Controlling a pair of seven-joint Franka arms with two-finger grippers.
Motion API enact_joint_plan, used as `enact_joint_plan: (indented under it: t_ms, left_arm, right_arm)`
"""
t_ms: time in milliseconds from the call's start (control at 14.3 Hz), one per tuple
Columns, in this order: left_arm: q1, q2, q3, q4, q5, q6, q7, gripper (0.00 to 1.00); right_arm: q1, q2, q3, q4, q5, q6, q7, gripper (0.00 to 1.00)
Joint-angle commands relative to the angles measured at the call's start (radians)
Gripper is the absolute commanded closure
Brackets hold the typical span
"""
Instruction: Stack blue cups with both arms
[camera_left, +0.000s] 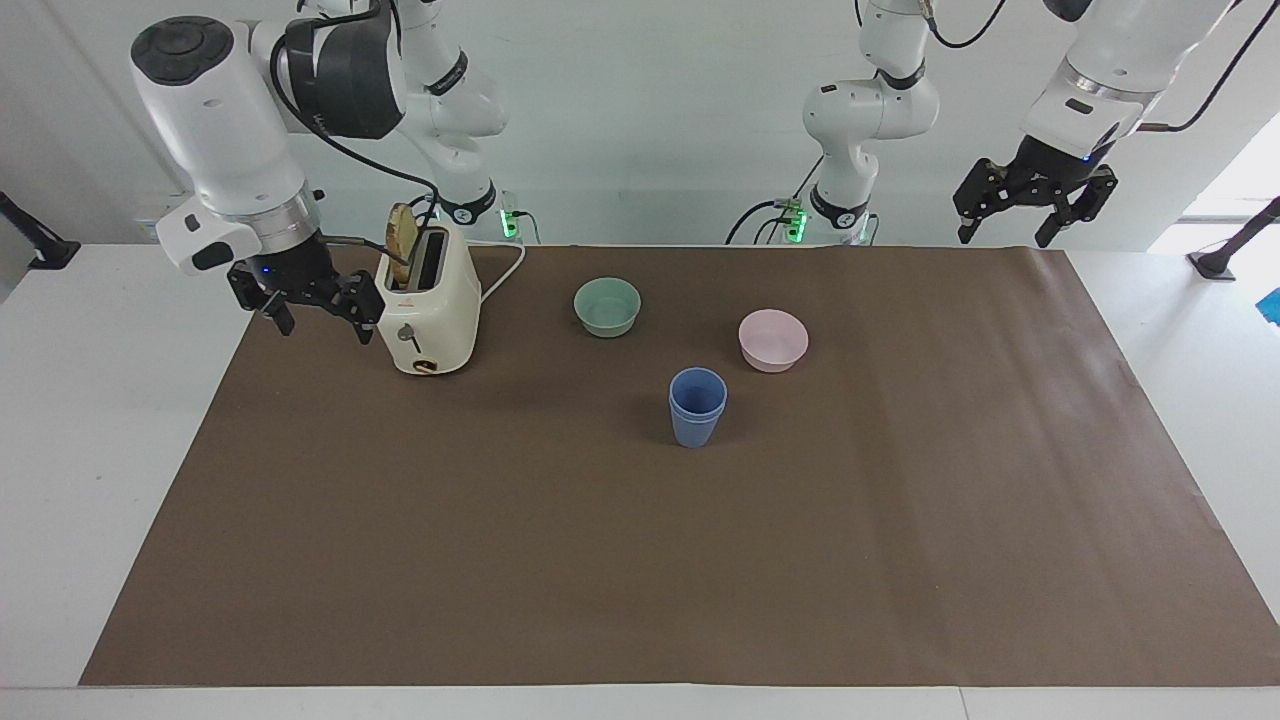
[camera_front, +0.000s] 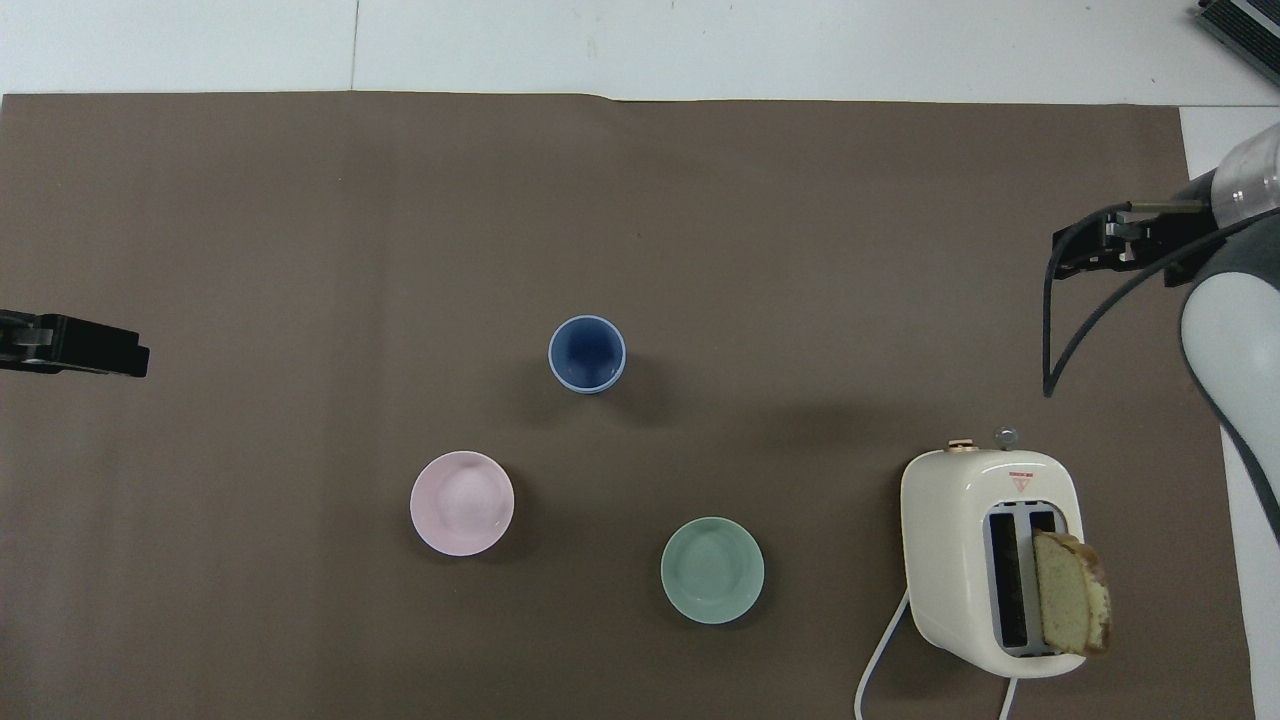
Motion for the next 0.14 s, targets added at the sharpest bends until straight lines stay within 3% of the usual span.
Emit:
enact_joint_plan:
  t_ms: [0,70]
  left_arm:
    - [0.014,-0.009,-0.007,0.007,0.005,-0.019,-0.005,0.00]
    - [0.013,-0.009,-0.007,0.007,0.005,-0.019,-0.005,0.00]
  right_arm:
    - [-0.018,-0.010,0.007,-0.009,0.023,0.002,-0.022,0.00]
    - [-0.018,-0.010,0.005,-0.009,0.022,0.002,-0.022,0.00]
